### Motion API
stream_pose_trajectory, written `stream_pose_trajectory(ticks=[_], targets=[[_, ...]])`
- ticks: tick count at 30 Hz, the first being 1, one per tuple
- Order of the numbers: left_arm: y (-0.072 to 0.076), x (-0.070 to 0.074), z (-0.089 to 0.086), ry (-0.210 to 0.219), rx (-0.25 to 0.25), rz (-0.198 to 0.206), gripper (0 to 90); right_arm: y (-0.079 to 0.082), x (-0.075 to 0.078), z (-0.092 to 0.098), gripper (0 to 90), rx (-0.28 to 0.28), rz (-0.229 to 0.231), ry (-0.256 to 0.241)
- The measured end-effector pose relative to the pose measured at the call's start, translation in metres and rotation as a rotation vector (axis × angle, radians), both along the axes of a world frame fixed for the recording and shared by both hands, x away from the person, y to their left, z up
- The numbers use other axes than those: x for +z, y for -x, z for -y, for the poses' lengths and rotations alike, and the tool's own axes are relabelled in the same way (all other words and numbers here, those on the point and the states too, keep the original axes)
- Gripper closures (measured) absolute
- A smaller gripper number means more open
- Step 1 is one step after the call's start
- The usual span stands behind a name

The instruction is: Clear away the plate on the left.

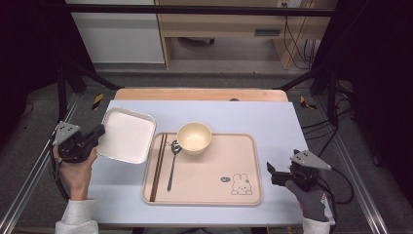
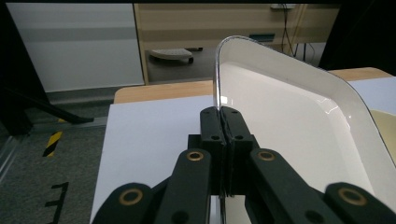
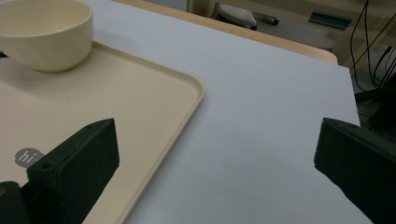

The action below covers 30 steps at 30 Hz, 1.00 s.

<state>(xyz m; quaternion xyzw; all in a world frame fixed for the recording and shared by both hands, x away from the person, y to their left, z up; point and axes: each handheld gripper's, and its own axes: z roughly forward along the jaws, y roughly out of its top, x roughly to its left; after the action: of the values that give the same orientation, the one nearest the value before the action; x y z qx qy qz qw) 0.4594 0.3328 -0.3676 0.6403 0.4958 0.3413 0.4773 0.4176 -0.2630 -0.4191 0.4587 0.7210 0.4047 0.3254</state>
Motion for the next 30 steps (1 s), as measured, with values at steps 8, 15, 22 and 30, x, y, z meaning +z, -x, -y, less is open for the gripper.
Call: stream_pose_trajectory(ticks=[8, 15, 22, 30], targets=[[0.008, 0.000, 0.011, -0.008, -0.033, 0.017, 88.9, 0.000, 0.000, 0.000, 0.3, 0.003, 0.003, -0.001], [0.016, 0.004, 0.026, -0.019, -0.069, 0.042, 88.9, 0.001, 0.002, -0.001, 0.3, 0.006, 0.009, -0.003], [0.021, 0.008, 0.044, -0.036, -0.115, 0.059, 88.9, 0.001, 0.002, -0.001, 0.3, 0.007, 0.014, -0.009], [0.023, 0.009, 0.068, -0.054, -0.173, 0.064, 88.9, 0.001, 0.002, -0.002, 0.3, 0.011, 0.011, -0.005]])
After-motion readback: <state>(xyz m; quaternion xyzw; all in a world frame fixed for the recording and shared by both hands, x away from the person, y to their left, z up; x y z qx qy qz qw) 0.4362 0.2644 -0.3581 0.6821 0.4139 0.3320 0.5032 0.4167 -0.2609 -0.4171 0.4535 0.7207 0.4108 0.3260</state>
